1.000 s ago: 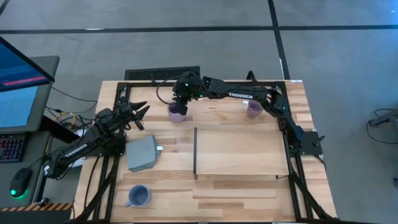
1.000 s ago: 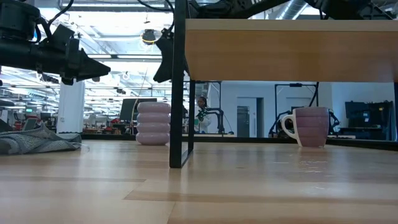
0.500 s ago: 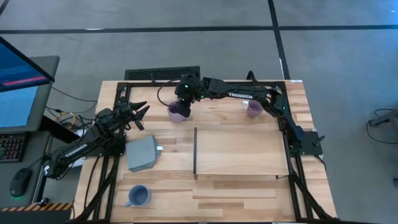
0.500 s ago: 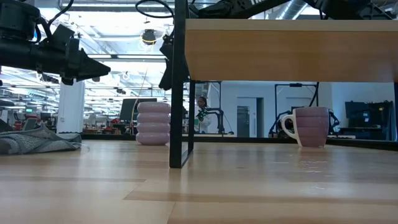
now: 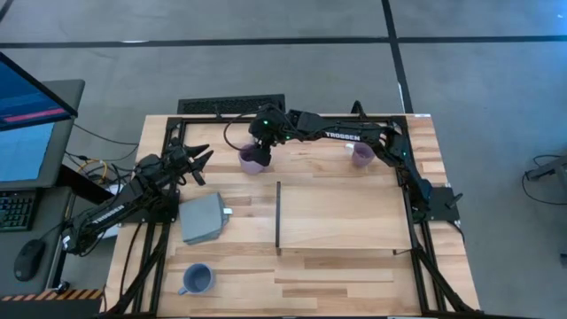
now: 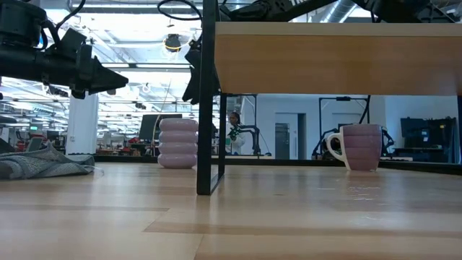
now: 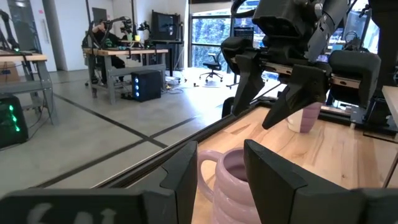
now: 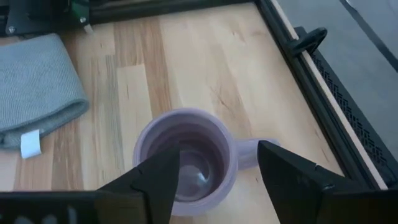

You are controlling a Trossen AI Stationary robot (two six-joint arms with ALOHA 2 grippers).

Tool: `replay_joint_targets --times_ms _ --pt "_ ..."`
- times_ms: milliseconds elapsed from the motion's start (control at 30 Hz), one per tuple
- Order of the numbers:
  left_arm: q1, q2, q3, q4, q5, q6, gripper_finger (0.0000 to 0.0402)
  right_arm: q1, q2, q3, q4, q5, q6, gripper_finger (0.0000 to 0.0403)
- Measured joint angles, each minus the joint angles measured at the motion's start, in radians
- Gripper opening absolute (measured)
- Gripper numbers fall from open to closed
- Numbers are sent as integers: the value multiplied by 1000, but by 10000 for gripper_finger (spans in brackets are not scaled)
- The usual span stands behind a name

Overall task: Stack small to large cups/mugs on shelf
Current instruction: Put the purple mug on the shelf

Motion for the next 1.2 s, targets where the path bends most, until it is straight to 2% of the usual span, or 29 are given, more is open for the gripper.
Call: replay_joint_targets --times_ms 400,867,1033,1200 --pt "0 0 0 0 0 0 121 -9 60 1 3 11 165 239" --pt "0 0 0 0 0 0 121 -17 89 0 -33 76 210 236" --pt "0 0 0 0 0 0 121 -17 89 0 -49 77 210 203" --pt "0 0 0 0 0 0 121 -17 89 0 -53 70 200 142"
